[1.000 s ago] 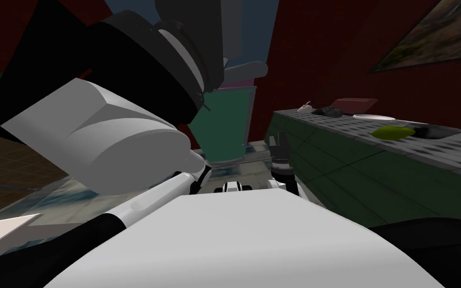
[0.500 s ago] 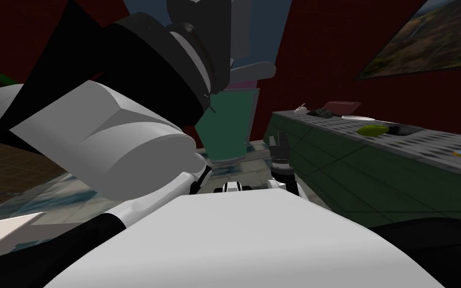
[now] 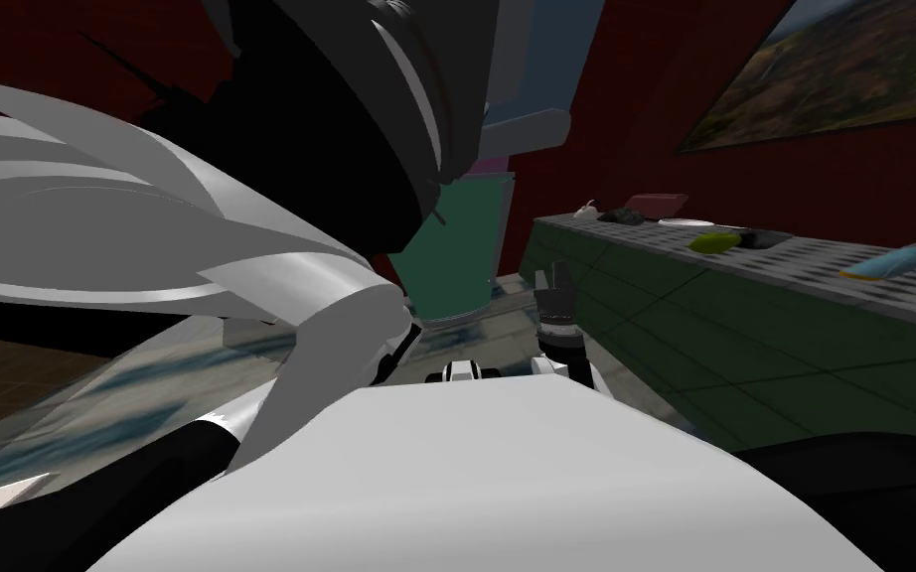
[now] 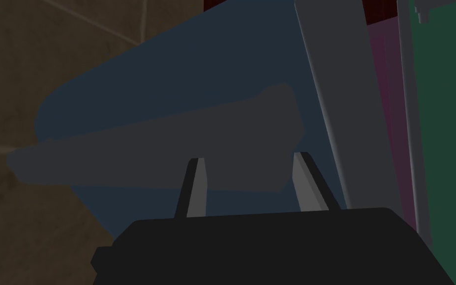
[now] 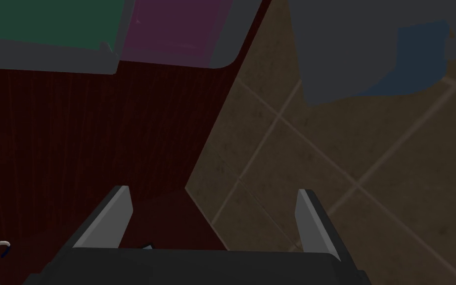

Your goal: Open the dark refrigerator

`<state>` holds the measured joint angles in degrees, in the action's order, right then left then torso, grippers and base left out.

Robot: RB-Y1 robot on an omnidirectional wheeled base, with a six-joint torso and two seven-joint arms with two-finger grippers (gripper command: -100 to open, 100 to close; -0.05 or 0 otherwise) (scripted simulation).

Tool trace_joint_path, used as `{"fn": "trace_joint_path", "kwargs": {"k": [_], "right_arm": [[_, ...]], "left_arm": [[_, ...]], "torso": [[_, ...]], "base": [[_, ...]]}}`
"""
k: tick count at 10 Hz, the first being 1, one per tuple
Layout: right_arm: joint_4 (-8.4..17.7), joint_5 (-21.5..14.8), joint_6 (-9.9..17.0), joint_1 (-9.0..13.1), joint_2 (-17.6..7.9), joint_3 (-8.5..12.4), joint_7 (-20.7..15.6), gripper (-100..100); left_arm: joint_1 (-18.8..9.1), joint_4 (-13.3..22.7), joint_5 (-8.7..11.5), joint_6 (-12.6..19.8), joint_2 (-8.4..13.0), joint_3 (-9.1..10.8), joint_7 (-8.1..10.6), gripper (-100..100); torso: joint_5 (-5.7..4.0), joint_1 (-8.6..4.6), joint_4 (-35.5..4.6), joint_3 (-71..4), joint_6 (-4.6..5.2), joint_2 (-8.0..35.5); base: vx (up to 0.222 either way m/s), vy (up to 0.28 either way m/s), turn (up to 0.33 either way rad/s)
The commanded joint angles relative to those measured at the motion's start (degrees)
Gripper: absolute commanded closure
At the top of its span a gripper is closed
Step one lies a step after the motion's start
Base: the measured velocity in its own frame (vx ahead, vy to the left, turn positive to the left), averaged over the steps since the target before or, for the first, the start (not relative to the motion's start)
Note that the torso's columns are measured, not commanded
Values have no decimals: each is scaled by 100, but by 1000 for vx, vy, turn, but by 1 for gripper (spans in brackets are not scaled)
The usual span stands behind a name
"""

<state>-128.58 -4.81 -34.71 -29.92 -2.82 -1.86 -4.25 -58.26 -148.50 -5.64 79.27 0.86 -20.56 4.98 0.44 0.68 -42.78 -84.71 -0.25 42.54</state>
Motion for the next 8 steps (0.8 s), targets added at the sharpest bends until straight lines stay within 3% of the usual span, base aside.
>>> {"fn": "trace_joint_path", "kwargs": {"k": [1, 2, 3, 4, 5, 6, 8], "right_arm": [[0, 0, 0, 1, -1, 1, 0, 0], [0, 0, 0, 0, 0, 0, 0, 0], [0, 0, 0, 0, -1, 0, 0, 0], [0, 0, 0, 0, 0, 0, 0, 0], [0, 0, 0, 0, 0, 0, 0, 0], [0, 0, 0, 0, 0, 0, 0, 0], [0, 0, 0, 0, 0, 0, 0, 0]], "left_arm": [[-323, -65, -276, 181, 21, -173, 249, 100], [-526, -77, -451, 358, 50, -377, 470, 100], [-526, -77, -451, 358, 50, -377, 470, 100], [-708, -88, -626, 534, 80, -580, 691, 100], [-729, -88, -626, 534, 80, -580, 691, 100], [-878, -100, -801, 711, 110, -784, 912, 100], [-913, -100, -801, 711, 110, -784, 912, 100]], "torso": [[5, 27, 3, 0, 5, 0], [9, 14, 8, -13, -2, -15], [-1, 2, 13, -19, 6, -25], [2, -9, 17, -29, -2, -33], [-4, -5, 15, -21, 9, -24], [9, 10, 19, -28, -4, -32], [32, 55, 34, -62, -16, -72]], "base": [[-25, 236, -128], [-14, 222, -197], [-28, 175, -100], [-58, 188, -182], [-46, 190, -120], [-38, 223, -187], [-19, 130, -54]]}}
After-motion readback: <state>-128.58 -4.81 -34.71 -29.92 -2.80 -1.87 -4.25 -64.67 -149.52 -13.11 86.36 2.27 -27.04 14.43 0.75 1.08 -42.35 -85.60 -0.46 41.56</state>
